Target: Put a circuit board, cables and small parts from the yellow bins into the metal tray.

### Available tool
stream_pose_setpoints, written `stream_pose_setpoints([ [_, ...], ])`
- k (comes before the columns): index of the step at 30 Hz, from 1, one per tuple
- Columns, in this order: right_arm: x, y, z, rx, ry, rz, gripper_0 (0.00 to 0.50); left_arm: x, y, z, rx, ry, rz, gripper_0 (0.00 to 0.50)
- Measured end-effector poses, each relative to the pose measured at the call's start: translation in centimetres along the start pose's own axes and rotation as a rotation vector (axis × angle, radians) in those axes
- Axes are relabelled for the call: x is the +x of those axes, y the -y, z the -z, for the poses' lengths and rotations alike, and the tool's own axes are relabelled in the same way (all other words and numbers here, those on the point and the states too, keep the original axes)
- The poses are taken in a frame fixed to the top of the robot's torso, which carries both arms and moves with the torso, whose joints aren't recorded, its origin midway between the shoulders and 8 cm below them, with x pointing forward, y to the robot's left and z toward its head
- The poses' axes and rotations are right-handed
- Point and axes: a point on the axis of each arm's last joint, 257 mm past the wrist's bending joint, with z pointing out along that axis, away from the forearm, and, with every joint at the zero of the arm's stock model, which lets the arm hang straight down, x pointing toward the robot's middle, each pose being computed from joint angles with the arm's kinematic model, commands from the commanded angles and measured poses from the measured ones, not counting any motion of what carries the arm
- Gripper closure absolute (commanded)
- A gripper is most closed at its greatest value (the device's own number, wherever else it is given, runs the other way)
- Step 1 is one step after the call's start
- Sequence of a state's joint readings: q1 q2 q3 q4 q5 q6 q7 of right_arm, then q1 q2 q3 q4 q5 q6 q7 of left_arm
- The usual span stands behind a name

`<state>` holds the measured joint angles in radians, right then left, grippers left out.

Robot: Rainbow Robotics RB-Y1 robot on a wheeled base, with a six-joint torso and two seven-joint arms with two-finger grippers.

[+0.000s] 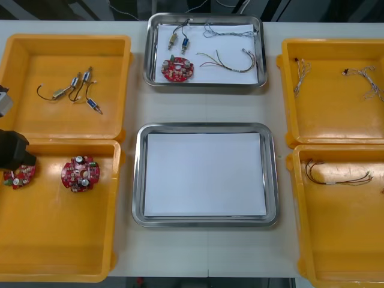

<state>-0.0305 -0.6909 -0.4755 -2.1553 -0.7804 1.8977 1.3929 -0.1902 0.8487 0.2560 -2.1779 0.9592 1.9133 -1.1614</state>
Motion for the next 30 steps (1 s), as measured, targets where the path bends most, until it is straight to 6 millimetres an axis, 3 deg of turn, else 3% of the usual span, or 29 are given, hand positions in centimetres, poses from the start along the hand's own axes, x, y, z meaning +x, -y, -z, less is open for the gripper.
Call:
stream_pose_setpoints([
  [21, -0.2, 4.1, -4.6, -0.019, 0.027, -0.232, 0.000, -1.8, -1.8, -0.6, 0.082, 0.071, 0.028, 0.000],
  [30, -0.6, 4.8, -4.8, -0.007, 0.045, -0.428, 0.000, -1.7, -3.7, -1.4, 0.083, 0.078, 0.038, 0.000],
])
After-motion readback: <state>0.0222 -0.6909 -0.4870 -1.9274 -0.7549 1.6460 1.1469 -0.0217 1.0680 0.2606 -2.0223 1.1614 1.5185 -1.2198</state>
